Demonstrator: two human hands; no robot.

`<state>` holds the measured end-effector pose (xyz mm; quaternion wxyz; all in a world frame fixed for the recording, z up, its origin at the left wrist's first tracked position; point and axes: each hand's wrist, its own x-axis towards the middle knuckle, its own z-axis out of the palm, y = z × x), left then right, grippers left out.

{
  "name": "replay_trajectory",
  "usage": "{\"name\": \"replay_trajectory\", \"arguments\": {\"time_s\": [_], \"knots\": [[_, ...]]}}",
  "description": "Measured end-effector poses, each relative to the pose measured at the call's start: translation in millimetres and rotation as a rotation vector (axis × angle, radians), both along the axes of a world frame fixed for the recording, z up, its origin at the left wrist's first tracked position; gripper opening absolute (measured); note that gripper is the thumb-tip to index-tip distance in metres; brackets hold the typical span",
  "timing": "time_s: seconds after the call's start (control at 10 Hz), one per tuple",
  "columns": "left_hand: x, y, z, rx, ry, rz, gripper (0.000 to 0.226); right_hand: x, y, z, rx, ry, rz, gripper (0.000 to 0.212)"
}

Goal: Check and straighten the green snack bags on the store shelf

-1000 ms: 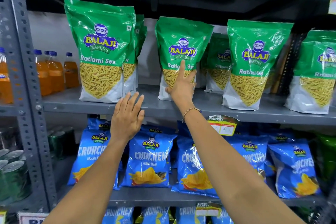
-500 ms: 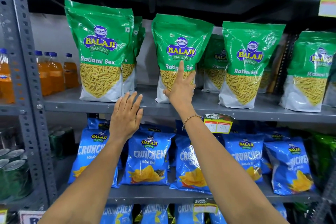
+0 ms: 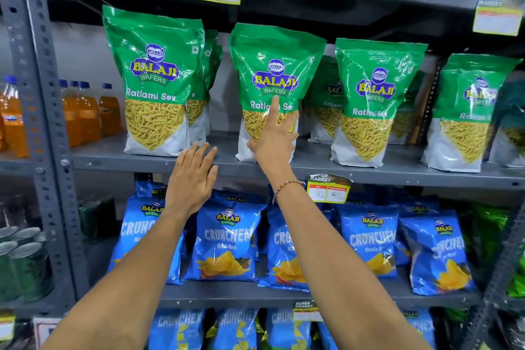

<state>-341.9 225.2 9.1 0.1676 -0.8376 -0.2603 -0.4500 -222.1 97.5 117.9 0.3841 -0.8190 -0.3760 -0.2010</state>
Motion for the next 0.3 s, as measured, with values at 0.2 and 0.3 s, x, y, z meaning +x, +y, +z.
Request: {"name": "replay_trajectory", "arguments": {"time_s": [0.2, 0.3], "knots": [[-3, -12, 6, -0.094, -0.015, -0.018, 0.06, -7, -11, 1, 0.001, 0.042, 0.043, 0.114], [6, -31, 24, -0.063, -0.105, -0.07, 0.059, -17, -33, 5, 0.04, -0.004, 0.109, 0.107]]}}
